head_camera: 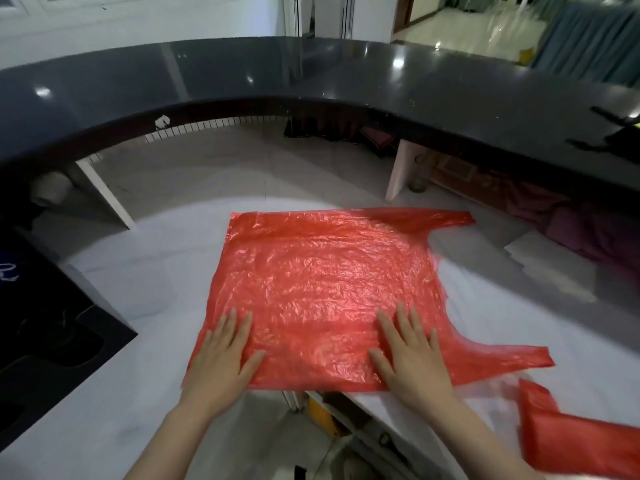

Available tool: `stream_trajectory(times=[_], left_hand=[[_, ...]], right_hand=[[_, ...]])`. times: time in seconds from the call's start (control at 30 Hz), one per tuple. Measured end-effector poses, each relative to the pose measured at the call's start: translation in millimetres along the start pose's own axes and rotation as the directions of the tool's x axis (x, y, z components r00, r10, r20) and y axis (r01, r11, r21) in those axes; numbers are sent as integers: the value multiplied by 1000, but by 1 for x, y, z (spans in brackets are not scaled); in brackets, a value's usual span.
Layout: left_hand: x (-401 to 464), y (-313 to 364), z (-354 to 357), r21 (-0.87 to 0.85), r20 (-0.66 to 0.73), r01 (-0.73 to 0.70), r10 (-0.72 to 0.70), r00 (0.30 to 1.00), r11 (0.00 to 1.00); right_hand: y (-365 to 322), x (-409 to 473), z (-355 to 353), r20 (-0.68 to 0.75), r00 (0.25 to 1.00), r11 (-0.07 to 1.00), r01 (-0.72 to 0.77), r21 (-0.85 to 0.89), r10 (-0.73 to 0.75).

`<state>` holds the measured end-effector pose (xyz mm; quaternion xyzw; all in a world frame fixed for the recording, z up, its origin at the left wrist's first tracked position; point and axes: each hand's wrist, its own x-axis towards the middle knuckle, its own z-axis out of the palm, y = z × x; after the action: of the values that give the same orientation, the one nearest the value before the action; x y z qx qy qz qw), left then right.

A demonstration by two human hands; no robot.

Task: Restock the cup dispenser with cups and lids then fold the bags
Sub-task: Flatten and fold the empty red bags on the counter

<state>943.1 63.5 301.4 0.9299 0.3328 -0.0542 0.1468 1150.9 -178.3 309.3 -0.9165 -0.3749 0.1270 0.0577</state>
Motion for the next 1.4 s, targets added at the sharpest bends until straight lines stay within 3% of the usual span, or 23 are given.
stream_trajectory(times=[0.27,0.4,0.53,0.63,0.73,0.87,1.03,1.1,1.17,1.23,1.4], left_hand=[[20,-10,-3,40,4,-33,32,999,999],[13,-16,-9,-152,-78,-94,83,993,984],[-12,-39,-6,-175,-105,-124,106,989,977],[-20,-45,-2,-203,-139,-89,61,988,975],[-21,-39,-3,-243,-232,-93,35,972,966],[-25,-42,0,-347,-345,-109,-19,939,932],[-21,-44,1,-363,-415,-45,-118,902,931],[-20,-42,-1,-445,-429,-24,-190,883,895],[-18,-42,-5,-586,-375,1,-272,886,810],[-14,-46,-8,-643,-298,8,-259,919,766],[-19,-50,-8,-444,-352,-12,-162,922,896]], right_hand=[[24,11,10,-53,998,1000,-24,-17,23],[26,22,-8,-38,999,999,-29,34,30],[47,-5,-26,-260,964,971,3,238,60],[64,-30,-30,-343,934,961,-1,276,100],[77,-39,-37,-358,907,970,-171,171,223],[94,-47,-43,-292,855,902,-424,77,427],[109,-52,-38,-366,822,885,-318,340,436],[109,-51,-39,-408,790,870,-306,386,458],[107,-50,-42,-424,741,831,-325,452,521],[106,-48,-45,-433,696,793,-337,508,573],[113,-41,-48,-434,667,767,-342,543,605]])
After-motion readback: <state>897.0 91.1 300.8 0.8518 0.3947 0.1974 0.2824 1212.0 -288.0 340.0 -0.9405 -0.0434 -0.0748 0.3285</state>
